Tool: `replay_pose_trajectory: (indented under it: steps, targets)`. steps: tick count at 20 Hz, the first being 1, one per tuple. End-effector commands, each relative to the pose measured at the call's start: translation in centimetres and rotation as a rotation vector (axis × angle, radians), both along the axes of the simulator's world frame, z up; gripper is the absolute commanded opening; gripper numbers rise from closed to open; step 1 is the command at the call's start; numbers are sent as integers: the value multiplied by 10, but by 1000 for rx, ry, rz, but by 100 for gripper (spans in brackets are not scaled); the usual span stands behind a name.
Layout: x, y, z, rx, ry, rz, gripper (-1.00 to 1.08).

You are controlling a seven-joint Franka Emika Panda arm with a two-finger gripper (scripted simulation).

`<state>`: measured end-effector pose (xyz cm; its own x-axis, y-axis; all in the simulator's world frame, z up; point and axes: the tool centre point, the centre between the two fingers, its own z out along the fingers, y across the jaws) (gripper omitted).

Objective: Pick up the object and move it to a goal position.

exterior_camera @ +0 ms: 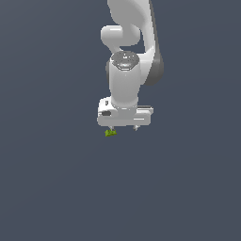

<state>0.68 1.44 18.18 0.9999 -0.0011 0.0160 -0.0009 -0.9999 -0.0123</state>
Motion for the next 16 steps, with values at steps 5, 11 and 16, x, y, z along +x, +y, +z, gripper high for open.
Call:
replay_pose_trajectory:
  steps: [5,11,16]
  targets:
    - [-3,-10,0,-4,7,-3,100]
    - [-7,-25,3,-12,18,5,100]
    - [-7,-24,1,-10,17,-6,100]
